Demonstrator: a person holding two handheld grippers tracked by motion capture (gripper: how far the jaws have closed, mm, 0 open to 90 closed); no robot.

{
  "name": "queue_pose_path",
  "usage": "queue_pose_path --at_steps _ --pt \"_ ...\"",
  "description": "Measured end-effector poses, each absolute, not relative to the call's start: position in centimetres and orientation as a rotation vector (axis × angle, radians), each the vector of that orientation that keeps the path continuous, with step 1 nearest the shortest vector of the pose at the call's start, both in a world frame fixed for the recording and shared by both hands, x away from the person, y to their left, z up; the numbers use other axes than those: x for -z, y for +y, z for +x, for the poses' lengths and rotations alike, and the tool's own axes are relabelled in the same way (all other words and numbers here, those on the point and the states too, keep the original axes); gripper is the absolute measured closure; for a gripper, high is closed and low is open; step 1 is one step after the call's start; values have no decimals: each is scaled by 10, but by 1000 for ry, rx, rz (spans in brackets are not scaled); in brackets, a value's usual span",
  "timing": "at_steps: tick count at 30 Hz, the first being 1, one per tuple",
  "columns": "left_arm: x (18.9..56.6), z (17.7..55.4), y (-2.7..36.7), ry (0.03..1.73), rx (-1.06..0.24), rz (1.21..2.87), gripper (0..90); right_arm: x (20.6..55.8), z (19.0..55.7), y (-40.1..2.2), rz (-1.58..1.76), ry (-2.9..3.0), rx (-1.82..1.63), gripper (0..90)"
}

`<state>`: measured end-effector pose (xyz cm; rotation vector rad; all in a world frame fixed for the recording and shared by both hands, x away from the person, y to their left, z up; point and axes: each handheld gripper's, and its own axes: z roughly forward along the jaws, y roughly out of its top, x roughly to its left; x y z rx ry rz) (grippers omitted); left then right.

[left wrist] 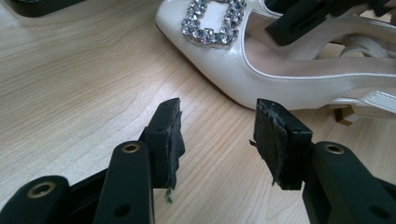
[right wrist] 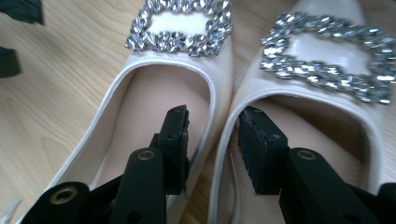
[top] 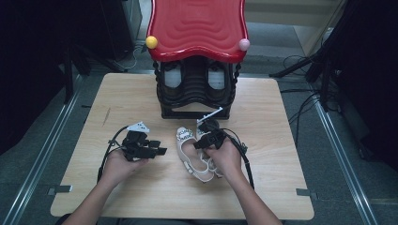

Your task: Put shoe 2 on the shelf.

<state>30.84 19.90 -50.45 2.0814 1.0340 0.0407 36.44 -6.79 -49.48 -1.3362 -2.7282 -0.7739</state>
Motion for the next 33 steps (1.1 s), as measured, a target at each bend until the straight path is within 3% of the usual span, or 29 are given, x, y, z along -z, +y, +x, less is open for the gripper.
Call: queue_pose_path --at_steps 19,33 --pt "503 309 203 1041 -54 2066 517 506 365 -67 -1414 -2720 809 850" --pt "501 311 215 1067 -74 2040 517 489 365 -89 -1151 -2733 906 863"
